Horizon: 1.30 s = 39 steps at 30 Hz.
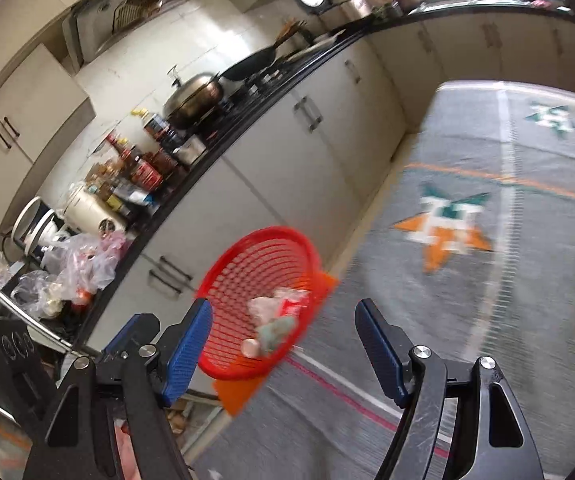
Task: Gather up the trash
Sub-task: 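Move both open grippers back toward the items on the table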
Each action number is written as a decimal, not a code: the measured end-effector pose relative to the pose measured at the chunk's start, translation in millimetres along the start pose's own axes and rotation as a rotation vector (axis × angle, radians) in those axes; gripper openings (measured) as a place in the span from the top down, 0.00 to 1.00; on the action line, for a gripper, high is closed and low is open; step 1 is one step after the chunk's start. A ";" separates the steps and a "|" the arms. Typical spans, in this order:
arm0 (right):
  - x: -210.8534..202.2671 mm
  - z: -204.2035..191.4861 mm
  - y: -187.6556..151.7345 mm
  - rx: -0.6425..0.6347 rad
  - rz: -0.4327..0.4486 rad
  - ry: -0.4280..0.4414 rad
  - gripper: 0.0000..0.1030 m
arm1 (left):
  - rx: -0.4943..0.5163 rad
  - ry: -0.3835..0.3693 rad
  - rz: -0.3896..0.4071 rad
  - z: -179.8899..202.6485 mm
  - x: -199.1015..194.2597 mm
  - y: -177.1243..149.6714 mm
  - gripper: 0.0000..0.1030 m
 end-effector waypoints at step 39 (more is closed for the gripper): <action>-362.5 329.0 -17.3 0.531 0.558 -0.644 0.50 | 0.523 -0.463 -0.445 460.8 50.1 -183.5 0.41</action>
Point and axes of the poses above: each gripper's, at about its wrist camera, not at the fingertips, and x roughly the way its jaws point, z to its right, y to its top, the point moved 6 cm from there along x, roughly the way its jaws point, and after that the axes turned 11 degrees about z, right-handed, at the moved point
